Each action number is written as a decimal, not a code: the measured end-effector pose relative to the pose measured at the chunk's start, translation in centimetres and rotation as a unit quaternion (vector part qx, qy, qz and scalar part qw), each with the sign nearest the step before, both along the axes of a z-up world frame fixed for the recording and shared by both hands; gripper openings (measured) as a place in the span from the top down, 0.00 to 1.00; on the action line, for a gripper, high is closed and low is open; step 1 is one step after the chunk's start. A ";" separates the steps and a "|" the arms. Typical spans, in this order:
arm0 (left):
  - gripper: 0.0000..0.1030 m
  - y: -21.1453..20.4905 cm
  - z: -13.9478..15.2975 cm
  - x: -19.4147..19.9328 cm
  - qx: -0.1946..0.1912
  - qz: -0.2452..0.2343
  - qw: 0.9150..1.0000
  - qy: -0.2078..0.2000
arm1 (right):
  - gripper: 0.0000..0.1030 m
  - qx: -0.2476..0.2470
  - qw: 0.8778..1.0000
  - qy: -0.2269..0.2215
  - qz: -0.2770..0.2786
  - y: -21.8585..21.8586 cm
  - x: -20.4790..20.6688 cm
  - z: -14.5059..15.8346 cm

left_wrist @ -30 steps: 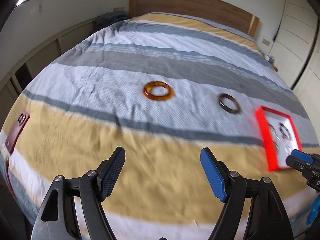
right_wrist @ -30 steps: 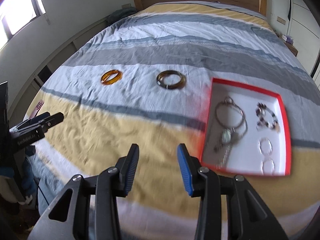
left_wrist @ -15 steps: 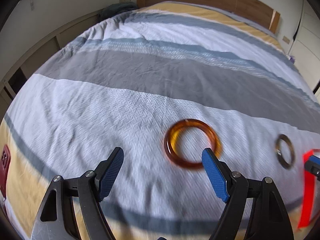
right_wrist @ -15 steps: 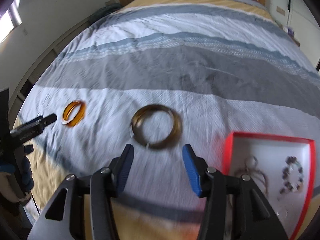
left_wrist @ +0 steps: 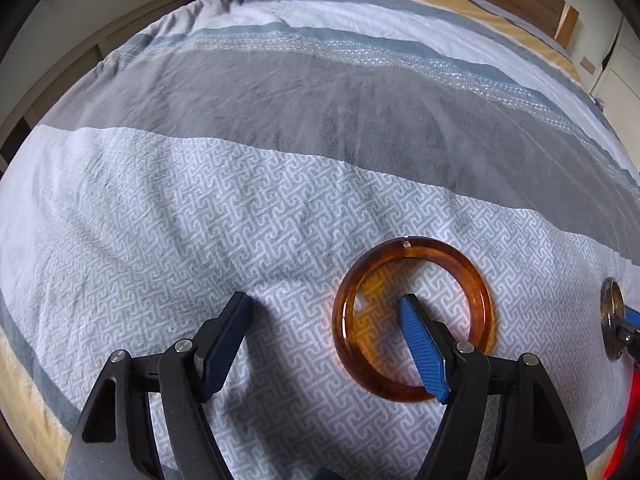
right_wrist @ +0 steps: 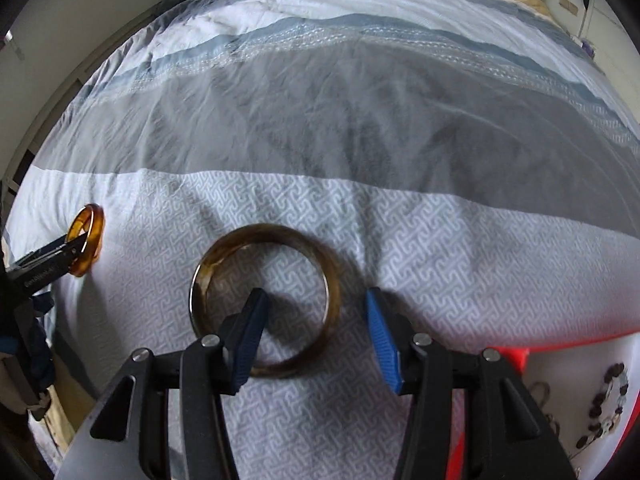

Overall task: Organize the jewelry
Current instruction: 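Grasp the amber bangle with the left tool while the right tool grasps the dark brown bangle, then carry both bangles over the red box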

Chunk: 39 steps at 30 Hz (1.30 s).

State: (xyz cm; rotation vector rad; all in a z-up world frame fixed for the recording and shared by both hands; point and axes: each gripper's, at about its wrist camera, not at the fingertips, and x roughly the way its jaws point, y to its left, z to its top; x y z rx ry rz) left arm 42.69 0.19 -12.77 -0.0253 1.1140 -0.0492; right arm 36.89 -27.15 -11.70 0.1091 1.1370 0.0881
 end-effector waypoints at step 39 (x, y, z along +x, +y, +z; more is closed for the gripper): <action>0.90 -18.0 14.6 -17.1 -0.049 -0.132 0.985 -0.101 | 0.92 -0.011 0.987 -0.133 -0.086 -15.4 -21.6 13.7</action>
